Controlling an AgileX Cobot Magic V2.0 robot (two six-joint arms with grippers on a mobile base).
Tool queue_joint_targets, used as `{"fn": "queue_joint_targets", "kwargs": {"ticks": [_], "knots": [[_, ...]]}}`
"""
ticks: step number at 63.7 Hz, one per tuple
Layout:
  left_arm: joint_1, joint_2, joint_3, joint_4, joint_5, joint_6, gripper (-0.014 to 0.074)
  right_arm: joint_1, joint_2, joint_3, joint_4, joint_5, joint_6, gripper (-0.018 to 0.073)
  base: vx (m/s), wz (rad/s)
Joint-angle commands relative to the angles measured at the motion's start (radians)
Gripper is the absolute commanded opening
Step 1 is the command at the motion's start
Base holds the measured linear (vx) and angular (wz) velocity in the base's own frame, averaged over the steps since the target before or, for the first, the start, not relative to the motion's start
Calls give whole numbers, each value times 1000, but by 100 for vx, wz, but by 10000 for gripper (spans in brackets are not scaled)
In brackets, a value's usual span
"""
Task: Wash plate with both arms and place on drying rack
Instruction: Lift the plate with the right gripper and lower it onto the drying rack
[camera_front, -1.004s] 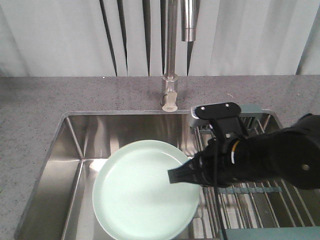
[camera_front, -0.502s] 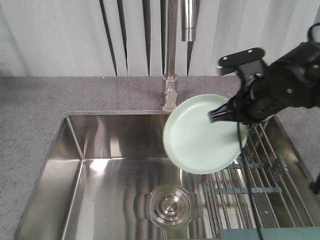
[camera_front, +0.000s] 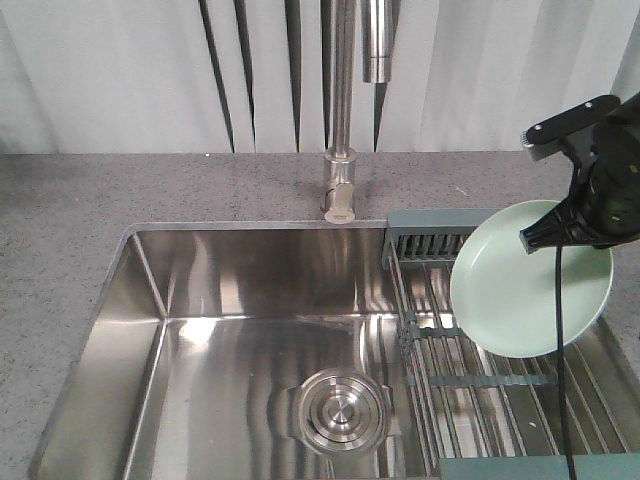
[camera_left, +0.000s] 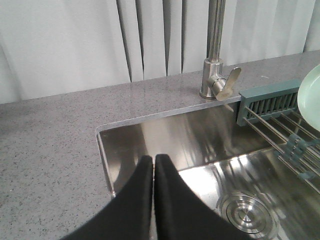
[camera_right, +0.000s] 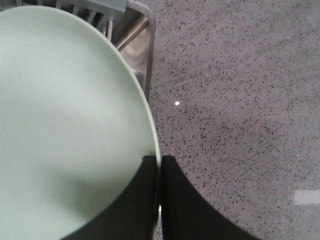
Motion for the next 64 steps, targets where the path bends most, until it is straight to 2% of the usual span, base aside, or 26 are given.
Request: {"fn": "queue_joint_targets", "kwargs": {"ticks": [1,27,34,41,56,64], "knots": [[-9,13,-21,-19,-58,-8,-6,-7,2,-30,-54,7,-23,-2,0,0],[-9,13,-21,-18,-58,-8,-6,-7,103,-30,-41,26,-45,15,0,0],[-9,13,-21,-18,-58,-8,-6,-7,106,-30,-38,25,-49,43,0,0],[-9,13,-21,-18,-58,-8,-6,-7,106,-30,-31,30,-52,120,0,0],[-9,13,-21,-18,-58,-8,-6,-7,101,-30,-38,57,-51,433,0,0],[-9,13,-21,-18,-58,-8,-6,-7,70,-30,-53,61,-51,511,0,0]]}}
